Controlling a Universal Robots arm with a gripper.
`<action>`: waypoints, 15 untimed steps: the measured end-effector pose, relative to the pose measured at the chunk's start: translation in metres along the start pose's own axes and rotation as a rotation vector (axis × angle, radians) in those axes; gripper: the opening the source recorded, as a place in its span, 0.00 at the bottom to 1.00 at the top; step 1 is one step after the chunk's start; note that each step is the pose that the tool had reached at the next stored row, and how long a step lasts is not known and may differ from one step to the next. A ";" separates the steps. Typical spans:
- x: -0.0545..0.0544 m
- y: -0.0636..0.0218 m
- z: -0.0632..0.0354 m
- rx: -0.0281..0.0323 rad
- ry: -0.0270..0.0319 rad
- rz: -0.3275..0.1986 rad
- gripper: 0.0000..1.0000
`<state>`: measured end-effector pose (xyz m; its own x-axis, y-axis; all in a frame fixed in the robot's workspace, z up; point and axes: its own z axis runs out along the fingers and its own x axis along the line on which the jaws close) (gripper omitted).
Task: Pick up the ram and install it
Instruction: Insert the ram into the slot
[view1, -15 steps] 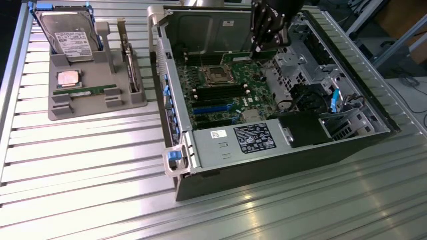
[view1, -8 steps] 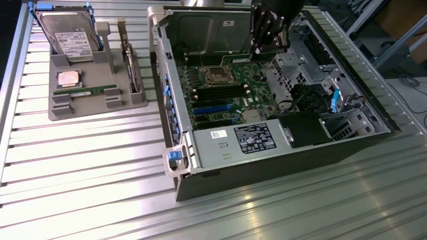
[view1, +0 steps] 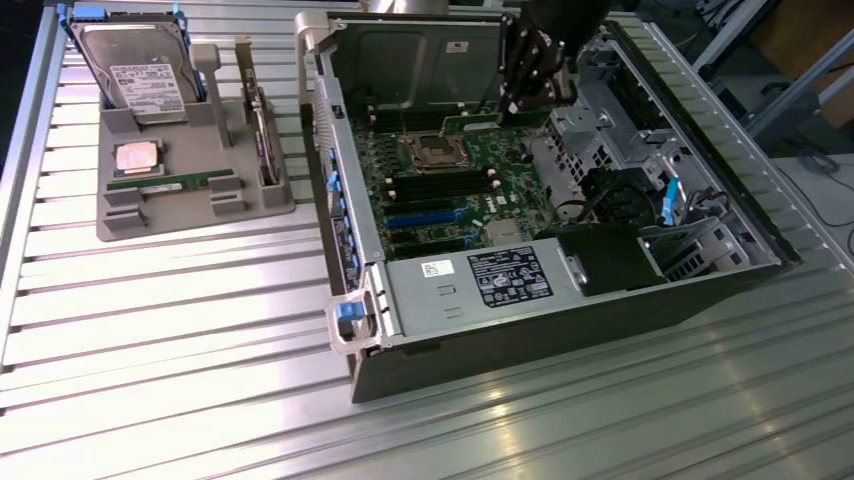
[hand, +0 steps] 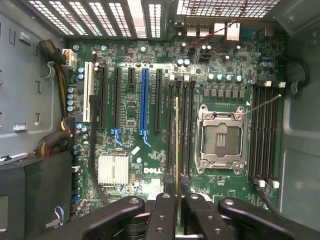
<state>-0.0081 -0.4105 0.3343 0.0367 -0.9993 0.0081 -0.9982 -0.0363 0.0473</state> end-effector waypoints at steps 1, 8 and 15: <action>0.000 0.0000 0.0010 0.0000 0.0000 0.000 0.13; 0.000 -0.0004 0.0080 0.0000 0.0008 0.000 0.13; 0.000 -0.0006 0.0123 0.0000 0.0010 0.000 0.13</action>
<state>-0.0081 -0.4107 0.3220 0.0367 -0.9993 0.0091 -0.9982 -0.0363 0.0474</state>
